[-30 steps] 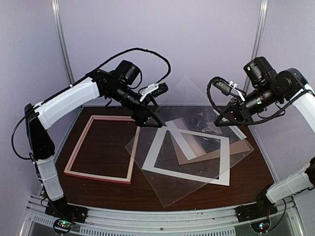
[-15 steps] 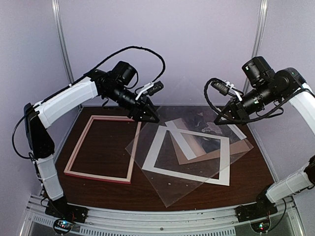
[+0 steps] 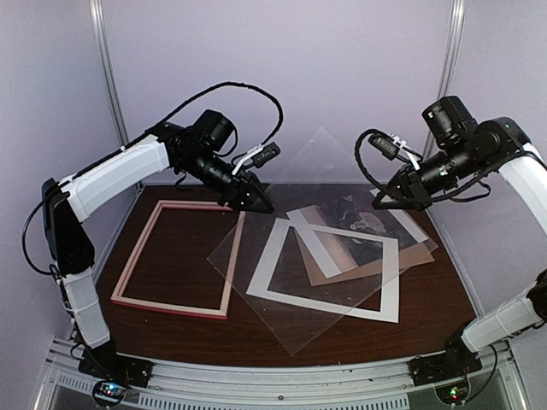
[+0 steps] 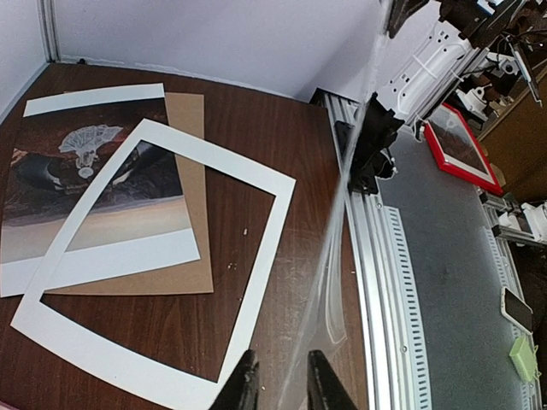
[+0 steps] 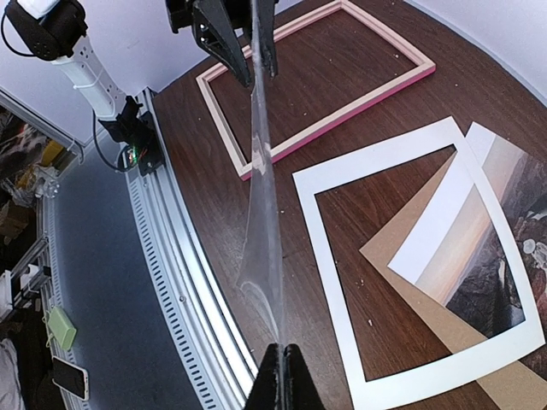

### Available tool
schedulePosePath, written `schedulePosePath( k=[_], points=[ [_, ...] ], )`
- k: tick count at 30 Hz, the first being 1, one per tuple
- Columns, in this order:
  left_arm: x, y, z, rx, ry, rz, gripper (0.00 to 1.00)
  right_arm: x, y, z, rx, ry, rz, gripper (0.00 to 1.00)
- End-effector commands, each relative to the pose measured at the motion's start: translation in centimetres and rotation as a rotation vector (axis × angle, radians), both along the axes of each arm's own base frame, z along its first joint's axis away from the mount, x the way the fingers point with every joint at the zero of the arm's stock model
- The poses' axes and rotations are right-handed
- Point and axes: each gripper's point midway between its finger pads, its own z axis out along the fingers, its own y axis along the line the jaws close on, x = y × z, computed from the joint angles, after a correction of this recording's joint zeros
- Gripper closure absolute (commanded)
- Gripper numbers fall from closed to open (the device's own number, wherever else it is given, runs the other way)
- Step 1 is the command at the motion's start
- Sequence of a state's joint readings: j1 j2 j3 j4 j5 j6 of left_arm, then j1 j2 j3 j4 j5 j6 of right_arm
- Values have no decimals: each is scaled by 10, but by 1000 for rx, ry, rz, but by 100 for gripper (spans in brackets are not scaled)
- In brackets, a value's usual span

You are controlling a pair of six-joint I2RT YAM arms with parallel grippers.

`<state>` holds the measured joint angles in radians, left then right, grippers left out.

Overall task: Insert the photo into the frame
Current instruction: Pass from the right arm to the left

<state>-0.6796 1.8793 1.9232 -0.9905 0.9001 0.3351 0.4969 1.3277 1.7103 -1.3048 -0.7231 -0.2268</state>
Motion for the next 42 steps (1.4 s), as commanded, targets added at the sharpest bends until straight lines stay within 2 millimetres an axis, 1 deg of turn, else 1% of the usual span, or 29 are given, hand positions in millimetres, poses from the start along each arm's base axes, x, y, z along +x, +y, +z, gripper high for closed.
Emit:
schedulePosePath(
  k=[1, 4, 9, 10, 11, 12, 14, 17, 19, 20, 22, 25, 28, 31, 34, 35, 38, 42],
  points=[
    [-4, 1, 1, -16, 39, -14, 82, 18, -1, 8, 18, -42, -50, 100],
    [-4, 2, 0, -11, 47, -7, 86, 26, -5, 3, 7, -26, -80, 100],
    [-3, 4, 5, -20, 79, 3, 100, 42, -12, -3, -1, -1, -151, 100],
    [-3, 5, 7, -26, 87, 3, 100, 47, -14, -3, 4, 3, -168, 100],
    [-2, 5, 9, -31, 97, 6, 100, 51, -16, -4, 7, 8, -189, 97],
    [-3, 6, 11, -37, 110, 9, 100, 55, -19, -4, 11, 14, -208, 93],
    [0, 9, 18, -61, 136, 25, 100, 64, -24, -4, 20, 22, -250, 81],
    [2, 13, 37, -135, 111, 59, 100, 78, -37, -4, 28, 18, -333, 51],
    [3, 18, 48, -176, 97, 93, 100, 87, -49, -2, 40, 3, -400, 37],
    [3, 20, 52, -194, 97, 106, 100, 90, -54, -1, 49, -5, -431, 28],
    [3, 26, 57, -215, 118, 134, 100, 97, -66, 1, 70, -12, -496, 21],
    [1, 30, 64, -243, 133, 162, 100, 104, -74, -2, 104, -6, -558, 18],
    [-2, 32, 72, -284, 139, 176, 100, 108, -72, -13, 137, 26, -575, 16],
    [-5, 33, 79, -315, 146, 183, 100, 112, -64, -29, 183, 79, -572, 12],
    [-8, 34, 87, -340, 148, 181, 100, 117, -52, -39, 257, 122, -547, 8],
    [-9, 35, 91, -351, 147, 178, 100, 118, -48, -46, 274, 147, -539, 7],
    [-12, 35, 101, -388, 138, 164, 100, 118, -38, -58, 302, 187, -514, 5],
    [-15, 35, 111, -421, 151, 153, 100, 119, -23, -66, 341, 223, -477, 3]
  ],
)
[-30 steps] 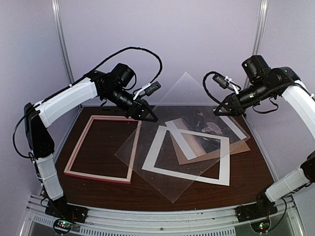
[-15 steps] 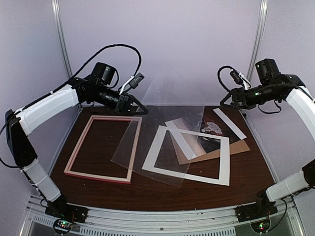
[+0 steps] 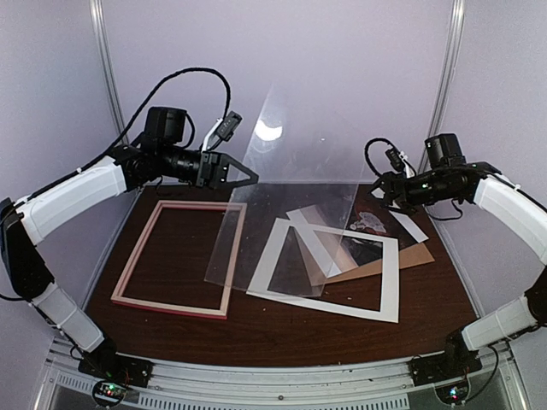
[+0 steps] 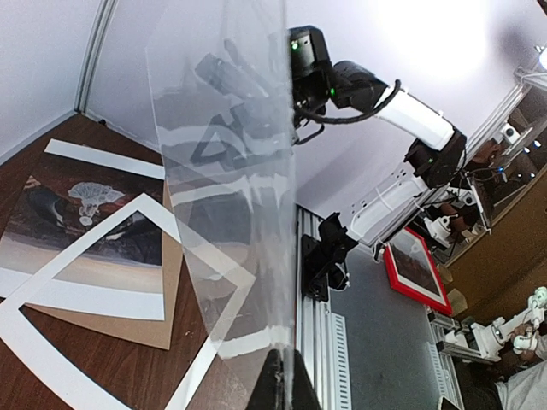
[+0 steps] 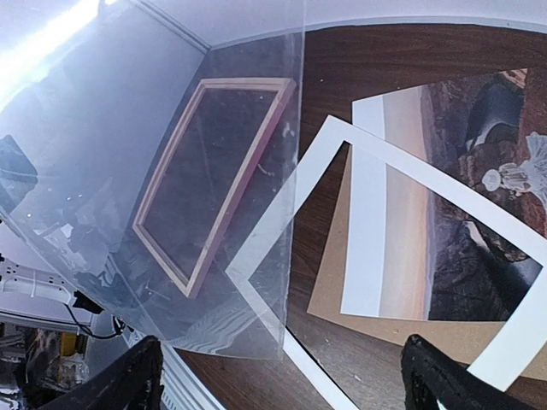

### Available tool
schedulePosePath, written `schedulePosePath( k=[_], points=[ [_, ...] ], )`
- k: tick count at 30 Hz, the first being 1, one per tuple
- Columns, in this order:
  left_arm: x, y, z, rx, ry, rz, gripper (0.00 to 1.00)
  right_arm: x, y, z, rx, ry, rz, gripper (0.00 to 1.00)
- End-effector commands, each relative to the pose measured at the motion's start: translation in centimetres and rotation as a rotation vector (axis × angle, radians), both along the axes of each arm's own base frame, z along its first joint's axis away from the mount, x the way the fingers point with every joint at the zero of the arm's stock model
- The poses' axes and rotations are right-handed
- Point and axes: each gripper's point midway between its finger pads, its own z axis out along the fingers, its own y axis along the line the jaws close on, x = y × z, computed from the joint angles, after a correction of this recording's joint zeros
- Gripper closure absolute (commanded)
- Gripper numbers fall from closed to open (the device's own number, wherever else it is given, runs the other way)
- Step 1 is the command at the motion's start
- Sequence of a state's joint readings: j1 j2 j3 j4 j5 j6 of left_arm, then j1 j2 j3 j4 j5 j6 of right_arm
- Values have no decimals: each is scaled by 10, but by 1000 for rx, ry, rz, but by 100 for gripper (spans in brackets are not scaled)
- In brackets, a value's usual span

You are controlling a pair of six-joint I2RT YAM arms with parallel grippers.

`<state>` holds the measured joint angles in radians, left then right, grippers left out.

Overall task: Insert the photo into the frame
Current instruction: Pass from the right arm to the left, then pass from the left arm to the right

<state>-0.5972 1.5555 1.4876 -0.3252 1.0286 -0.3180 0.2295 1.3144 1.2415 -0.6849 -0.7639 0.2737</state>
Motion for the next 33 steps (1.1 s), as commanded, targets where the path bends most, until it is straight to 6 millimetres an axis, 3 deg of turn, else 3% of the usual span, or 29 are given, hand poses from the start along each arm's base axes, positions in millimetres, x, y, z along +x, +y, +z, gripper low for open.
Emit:
schedulePosePath(
  k=[1, 8, 14, 18, 23, 33],
  points=[
    [-12, 4, 44, -128, -80, -38, 100, 6, 24, 11, 110, -38, 53, 3],
    [-13, 3, 59, -200, -76, -49, 100, 8, 48, 9, 213, -62, 119, 0],
    [-11, 1, 60, -233, -53, -55, 100, 5, 69, 22, 289, -107, 193, 1],
    [-6, 0, 53, -224, -39, -31, 100, 0, 78, 35, 324, -135, 240, 8],
    [8, 6, 43, -210, -7, 37, 100, -7, 78, 40, 339, -151, 267, 26],
    [36, 26, 22, -169, 39, 200, 100, -9, 73, 51, 367, -170, 268, 38]
  ],
)
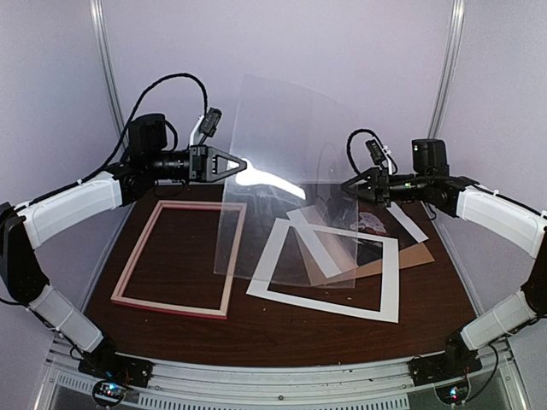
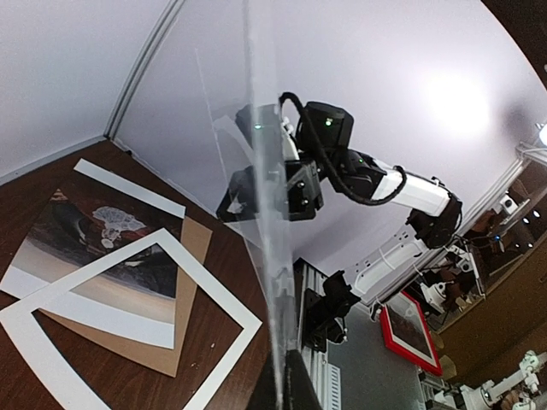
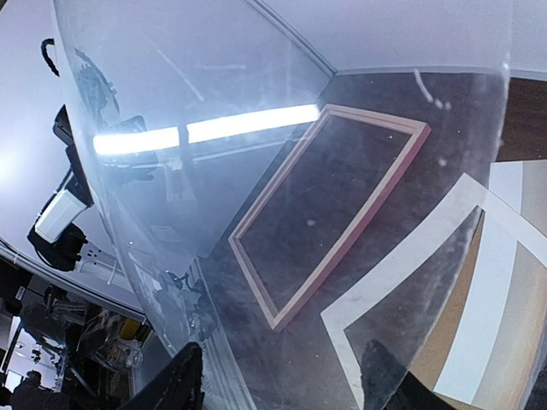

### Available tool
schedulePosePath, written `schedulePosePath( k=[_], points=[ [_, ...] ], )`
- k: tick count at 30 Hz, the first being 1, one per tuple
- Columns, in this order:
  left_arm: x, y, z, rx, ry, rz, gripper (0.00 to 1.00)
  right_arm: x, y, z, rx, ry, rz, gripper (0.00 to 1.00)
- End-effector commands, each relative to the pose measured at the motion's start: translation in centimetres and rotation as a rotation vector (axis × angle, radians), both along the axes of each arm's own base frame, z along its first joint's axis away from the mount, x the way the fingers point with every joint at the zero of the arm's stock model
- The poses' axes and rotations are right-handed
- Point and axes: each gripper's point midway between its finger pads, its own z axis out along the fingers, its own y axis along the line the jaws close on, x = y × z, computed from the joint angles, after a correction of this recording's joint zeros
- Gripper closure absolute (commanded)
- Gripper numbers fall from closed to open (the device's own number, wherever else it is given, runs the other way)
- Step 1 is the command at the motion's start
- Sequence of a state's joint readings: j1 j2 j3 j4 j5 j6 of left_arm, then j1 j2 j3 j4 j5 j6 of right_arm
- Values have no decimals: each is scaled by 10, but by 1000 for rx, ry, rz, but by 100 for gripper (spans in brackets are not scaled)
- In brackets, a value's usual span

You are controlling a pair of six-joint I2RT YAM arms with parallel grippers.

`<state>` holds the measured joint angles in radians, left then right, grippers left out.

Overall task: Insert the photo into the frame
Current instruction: Pass from the left arm to the right

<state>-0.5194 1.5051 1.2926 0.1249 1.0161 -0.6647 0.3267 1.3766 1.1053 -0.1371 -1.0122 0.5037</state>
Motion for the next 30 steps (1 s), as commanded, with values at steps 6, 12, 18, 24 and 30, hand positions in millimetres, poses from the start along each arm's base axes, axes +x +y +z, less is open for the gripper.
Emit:
schedulePosePath(
  k=[6, 12, 18, 24, 30],
  points=[
    [19, 9, -6, 43, -5, 159, 100, -12, 3, 25, 59, -74, 54, 45],
    [32, 13, -28, 115, 42, 240, 100, -12, 1, 25, 52, -78, 53, 51],
    [41, 19, -42, 178, 64, 307, 100, -10, -3, 25, 42, -81, 45, 52],
    [48, 23, -53, 224, 82, 345, 100, -9, -5, 24, 38, -76, 42, 53],
    [49, 18, -52, 181, 109, 333, 100, -7, -5, 17, 31, -63, 39, 55]
  ],
)
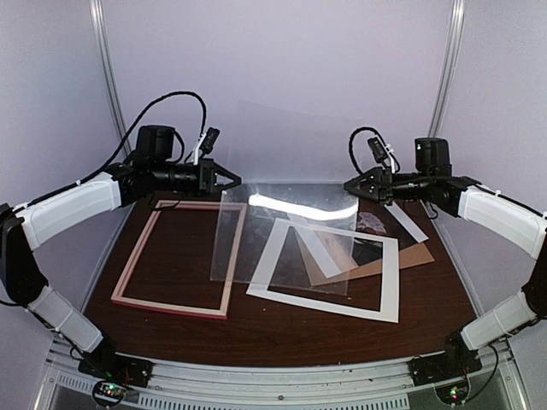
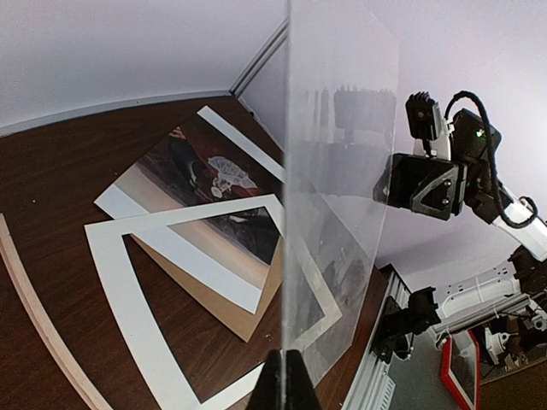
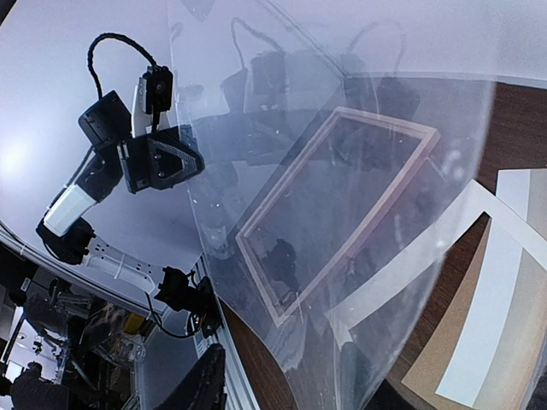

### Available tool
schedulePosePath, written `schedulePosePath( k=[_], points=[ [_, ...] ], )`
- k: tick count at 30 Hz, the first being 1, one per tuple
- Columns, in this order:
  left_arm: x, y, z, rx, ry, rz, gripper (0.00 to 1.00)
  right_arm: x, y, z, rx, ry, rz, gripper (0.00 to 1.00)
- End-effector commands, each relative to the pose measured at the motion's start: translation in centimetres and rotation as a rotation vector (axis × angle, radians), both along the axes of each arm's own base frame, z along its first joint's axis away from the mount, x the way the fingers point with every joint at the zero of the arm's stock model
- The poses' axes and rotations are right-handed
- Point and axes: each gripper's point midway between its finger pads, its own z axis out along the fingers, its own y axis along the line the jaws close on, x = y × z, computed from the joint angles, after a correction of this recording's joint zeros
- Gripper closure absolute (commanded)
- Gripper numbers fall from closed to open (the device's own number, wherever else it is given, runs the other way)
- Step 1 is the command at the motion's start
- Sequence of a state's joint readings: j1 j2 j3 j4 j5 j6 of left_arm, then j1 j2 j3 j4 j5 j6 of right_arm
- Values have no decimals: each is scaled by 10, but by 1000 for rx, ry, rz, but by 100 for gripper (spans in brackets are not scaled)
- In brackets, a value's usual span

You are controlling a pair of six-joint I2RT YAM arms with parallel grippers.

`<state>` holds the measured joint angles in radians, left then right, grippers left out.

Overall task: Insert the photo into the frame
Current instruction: Pass from the left arm to the right

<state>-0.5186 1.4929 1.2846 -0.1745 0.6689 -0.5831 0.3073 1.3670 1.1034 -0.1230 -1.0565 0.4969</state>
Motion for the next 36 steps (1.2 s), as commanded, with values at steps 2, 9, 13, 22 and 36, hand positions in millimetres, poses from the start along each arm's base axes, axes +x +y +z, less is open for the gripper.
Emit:
schedulePosePath(
  k=[2, 9, 13, 22, 36],
  points=[
    [7, -6, 13, -79, -17, 3, 100, -4, -1, 8, 10, -37, 14, 55],
    [11, -10, 16, -178, 40, 19, 100, -2, -1, 6, 4, -38, 5, 51],
    [11, -9, 16, -189, 49, 34, 100, 0, -2, 2, -15, -36, -1, 51],
    [8, -7, 28, -245, 57, 42, 100, 2, -3, -2, -42, -40, -8, 51],
    [12, -8, 14, -248, 117, 65, 100, 3, -3, 0, -43, -44, -2, 66]
  ],
)
